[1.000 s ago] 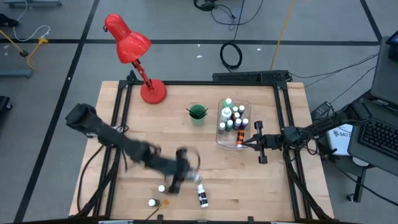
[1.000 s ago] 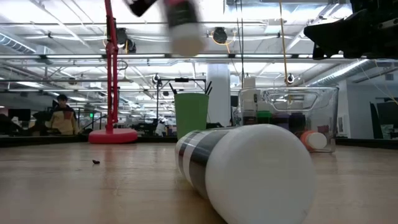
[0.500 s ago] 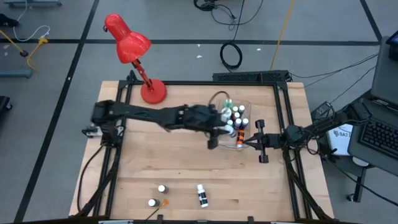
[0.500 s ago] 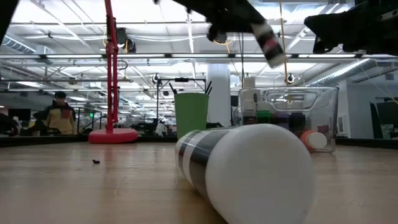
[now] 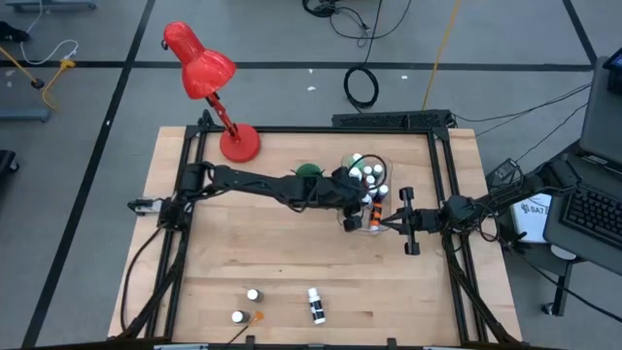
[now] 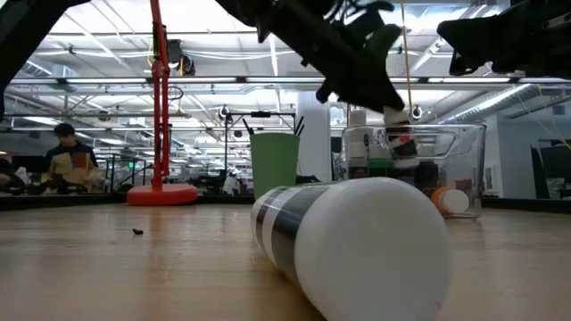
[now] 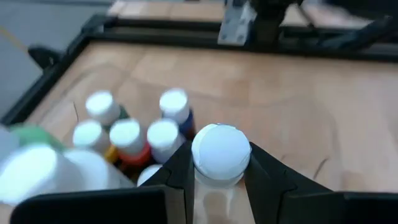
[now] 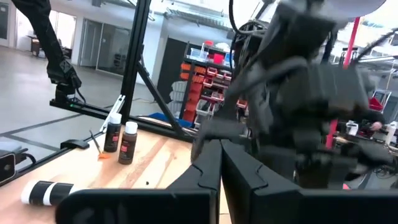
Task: Pick & Place Paint Supplies
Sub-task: Put the white paint bottle into the transparent bin
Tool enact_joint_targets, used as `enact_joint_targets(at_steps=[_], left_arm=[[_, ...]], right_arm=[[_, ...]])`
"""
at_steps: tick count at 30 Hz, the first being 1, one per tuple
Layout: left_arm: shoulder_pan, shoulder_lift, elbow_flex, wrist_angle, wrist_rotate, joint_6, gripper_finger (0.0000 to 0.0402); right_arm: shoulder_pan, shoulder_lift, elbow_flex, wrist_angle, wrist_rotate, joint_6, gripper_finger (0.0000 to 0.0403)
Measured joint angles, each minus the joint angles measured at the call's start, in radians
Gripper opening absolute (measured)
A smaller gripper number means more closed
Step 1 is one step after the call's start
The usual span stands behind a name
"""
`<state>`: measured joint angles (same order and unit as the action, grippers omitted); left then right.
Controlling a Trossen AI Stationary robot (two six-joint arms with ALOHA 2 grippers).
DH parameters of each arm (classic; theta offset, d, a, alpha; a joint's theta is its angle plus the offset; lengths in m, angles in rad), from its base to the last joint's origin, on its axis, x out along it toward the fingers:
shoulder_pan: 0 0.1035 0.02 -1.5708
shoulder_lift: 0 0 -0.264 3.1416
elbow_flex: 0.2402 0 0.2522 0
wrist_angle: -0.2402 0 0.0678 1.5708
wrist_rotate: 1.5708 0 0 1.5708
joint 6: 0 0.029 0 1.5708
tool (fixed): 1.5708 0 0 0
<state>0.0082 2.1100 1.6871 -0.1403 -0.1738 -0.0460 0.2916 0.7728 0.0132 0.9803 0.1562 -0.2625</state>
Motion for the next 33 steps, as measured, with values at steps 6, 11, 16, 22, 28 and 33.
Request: enact_joint_targets(at_steps=[6, 11, 16, 22, 28, 33], left_arm=[[0.0, 0.057, 0.0, 0.011, -0.045, -0.018, 0.0091], [0.009, 0.098, 0.0, 0.032, -0.015, -0.018, 0.0091], [0.031, 0.121, 0.0, 0.047, -0.006, -0.024, 0.0091], [0.037, 0.123, 0.001, 0.048, -0.006, -0.065, 0.0096], [0.038, 0.127, 0.001, 0.076, 0.068, -0.041, 0.0185], [0.037, 0.123, 0.0, 0.08, 0.084, -0.029, 0.0243]], right_arm=[[0.0, 0.0, 0.0, 0.012, 0.003, -0.015, 0.0004], [0.0, 0.0, 0.0, 0.012, 0.003, -0.015, 0.0004], [0.0, 0.0, 0.0, 0.011, 0.003, -0.016, 0.0004], [0.0, 0.0, 0.0, 0.009, 0.003, -0.041, 0.0004], [0.0, 0.0, 0.0, 0.008, 0.003, -0.041, 0.0004], [0.0, 0.0, 0.0, 0.008, 0.0, -0.04, 0.0004]])
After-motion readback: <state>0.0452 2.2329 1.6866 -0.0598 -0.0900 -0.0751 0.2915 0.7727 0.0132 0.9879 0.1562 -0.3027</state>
